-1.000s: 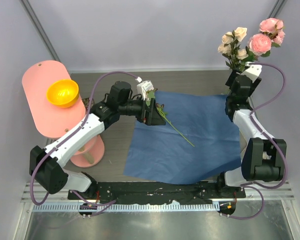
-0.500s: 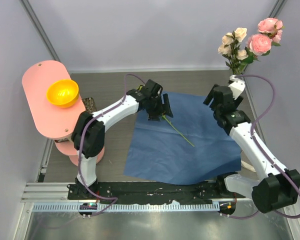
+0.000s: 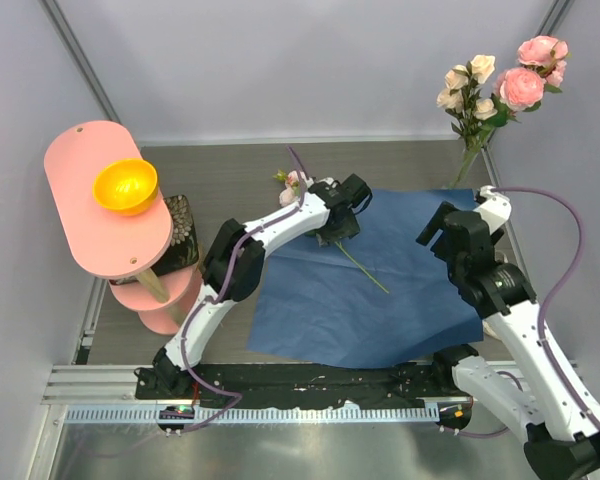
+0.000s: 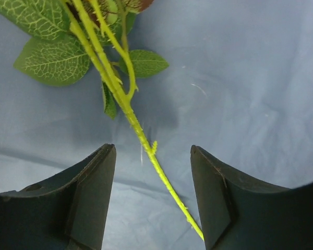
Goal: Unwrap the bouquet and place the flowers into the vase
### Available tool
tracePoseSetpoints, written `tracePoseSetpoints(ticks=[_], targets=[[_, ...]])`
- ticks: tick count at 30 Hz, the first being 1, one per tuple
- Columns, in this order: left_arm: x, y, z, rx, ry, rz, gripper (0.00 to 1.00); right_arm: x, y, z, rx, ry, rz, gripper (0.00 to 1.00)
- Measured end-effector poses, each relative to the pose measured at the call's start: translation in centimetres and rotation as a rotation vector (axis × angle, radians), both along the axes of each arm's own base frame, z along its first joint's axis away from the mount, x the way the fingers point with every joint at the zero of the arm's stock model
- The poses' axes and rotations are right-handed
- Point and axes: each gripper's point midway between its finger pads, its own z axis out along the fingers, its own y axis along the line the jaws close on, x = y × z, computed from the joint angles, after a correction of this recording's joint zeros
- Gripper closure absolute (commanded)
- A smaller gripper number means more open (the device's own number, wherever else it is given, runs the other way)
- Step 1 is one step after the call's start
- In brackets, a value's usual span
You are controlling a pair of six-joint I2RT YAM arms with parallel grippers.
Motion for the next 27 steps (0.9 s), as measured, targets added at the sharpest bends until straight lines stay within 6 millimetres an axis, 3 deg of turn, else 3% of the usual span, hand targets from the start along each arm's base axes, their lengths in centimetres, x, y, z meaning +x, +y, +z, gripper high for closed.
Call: tracePoseSetpoints(ticks=[3, 6, 10, 13, 19, 22, 24, 27], targets=[[-0.2, 0.3, -1.3, 0.050, 0.008, 0.032, 0.40, -0.9, -0.3, 0.8, 0.009, -0.029, 0.004, 0.16], [0.1, 0.8, -2.5, 0.085, 0.011, 0.056, 0.51, -1.3, -0.2, 1.0, 0.012, -0.032, 0.019, 0.16], [0.5, 0.9, -2.5, 0.087, 0.005, 0.079, 0.84, -1.3, 0.3, 0.7, 0.014, -0.017, 0.055, 0.16], [0.7, 1.2, -2.7, 0.104, -0.003, 0.078, 1.00, -1.2, 0.8, 0.3, 0.012, 0.004, 0.085, 0.15], [0.4, 2.5, -1.9, 0.137, -0.050, -0.007, 1.00, -0.9, 2.3, -0.7, 0.013, 0.062, 0.176, 0.16], [-1.5, 3.1, 0.7, 0.072, -0.085, -0.120, 1.00, -0.5, 4.0, -0.3, 0.040, 0.081, 0.262, 0.17], [-3.1, 3.0, 4.8, -0.060, -0.137, -0.222, 1.00, -0.1, 5.5, 0.5, 0.071, 0.074, 0.339, 0.16], [-4.4, 1.0, 12.9, -0.311, -0.265, -0.377, 1.00, 0.4, 8.7, 2.7, 0.140, 0.024, 0.499, 0.16]])
